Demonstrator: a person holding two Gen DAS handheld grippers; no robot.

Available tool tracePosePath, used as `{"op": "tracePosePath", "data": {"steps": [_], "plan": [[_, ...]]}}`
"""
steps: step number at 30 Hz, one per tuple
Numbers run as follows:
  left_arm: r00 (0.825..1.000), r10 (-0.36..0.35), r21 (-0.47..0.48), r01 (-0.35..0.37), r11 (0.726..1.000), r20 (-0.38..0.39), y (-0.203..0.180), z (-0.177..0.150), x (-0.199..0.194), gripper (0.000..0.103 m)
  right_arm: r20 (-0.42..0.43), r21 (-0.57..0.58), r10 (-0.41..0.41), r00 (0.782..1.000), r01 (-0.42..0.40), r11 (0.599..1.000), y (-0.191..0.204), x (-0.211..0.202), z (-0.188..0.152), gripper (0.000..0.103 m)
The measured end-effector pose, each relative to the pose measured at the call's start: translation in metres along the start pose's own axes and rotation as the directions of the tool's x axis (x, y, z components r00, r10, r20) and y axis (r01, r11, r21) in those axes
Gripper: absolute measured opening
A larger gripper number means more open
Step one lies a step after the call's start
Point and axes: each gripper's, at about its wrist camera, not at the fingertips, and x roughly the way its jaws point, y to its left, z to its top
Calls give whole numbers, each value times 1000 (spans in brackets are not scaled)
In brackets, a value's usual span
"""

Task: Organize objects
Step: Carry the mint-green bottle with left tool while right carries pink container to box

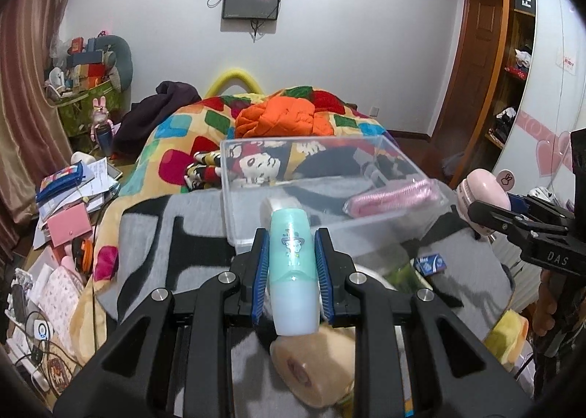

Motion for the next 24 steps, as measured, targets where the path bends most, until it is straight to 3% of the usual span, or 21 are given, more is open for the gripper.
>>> {"op": "tracePosePath", "data": {"steps": [24], "plan": [[997, -58, -40, 56, 998, -43, 6, 42, 52, 24, -5, -83, 45, 999, -45, 996, 25, 50, 38, 60]]}}
